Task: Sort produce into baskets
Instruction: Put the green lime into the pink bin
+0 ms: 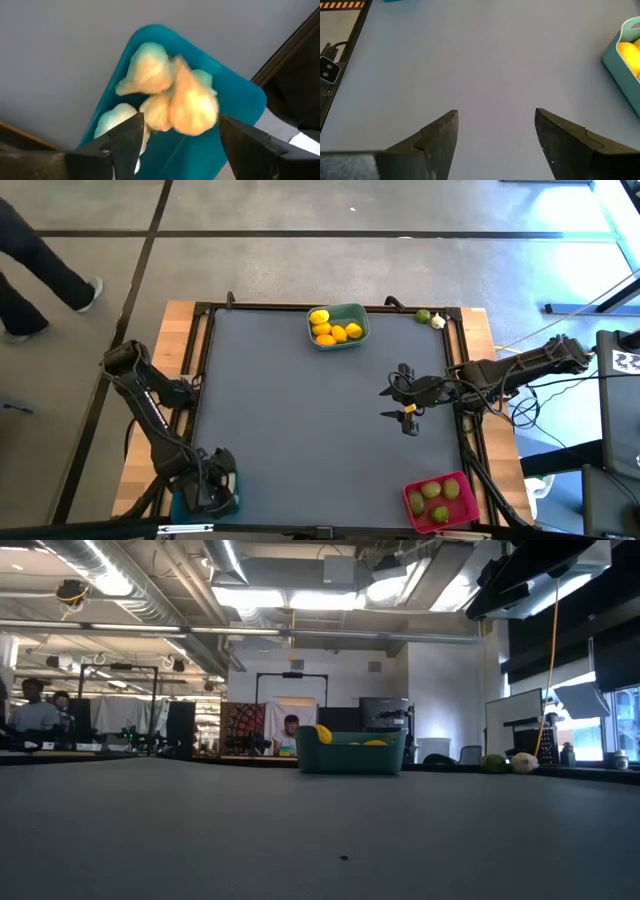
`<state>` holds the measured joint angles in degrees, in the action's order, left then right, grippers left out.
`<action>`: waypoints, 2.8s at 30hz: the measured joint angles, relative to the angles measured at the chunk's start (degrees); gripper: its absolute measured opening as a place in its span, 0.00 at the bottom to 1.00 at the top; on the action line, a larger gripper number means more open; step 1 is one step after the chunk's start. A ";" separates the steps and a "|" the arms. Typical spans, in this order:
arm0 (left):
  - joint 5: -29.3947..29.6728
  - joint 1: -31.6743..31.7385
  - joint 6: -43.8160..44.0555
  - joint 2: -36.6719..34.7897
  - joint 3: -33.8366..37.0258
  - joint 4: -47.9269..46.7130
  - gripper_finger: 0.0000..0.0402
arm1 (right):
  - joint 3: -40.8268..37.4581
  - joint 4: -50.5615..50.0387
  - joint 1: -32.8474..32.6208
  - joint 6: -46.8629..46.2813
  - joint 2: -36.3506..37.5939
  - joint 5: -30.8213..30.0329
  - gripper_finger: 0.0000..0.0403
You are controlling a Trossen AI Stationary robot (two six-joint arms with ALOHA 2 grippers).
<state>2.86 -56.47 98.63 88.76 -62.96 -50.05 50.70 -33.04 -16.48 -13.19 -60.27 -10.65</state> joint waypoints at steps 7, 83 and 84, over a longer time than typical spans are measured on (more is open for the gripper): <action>0.72 2.44 -0.99 -4.35 -0.55 0.17 0.62 | 0.00 0.07 -0.01 -0.05 0.00 -0.09 0.65; 13.85 70.82 -98.68 -9.54 -1.14 24.14 0.63 | -0.02 10.96 77.80 14.90 -32.25 -6.32 0.65; 13.85 70.82 -98.70 -9.54 -1.14 24.14 0.63 | -0.02 11.31 77.81 14.90 -32.38 -6.30 0.65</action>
<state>16.71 14.35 -0.07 79.22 -64.10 -25.91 50.68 -21.72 61.33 1.71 -92.65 -16.95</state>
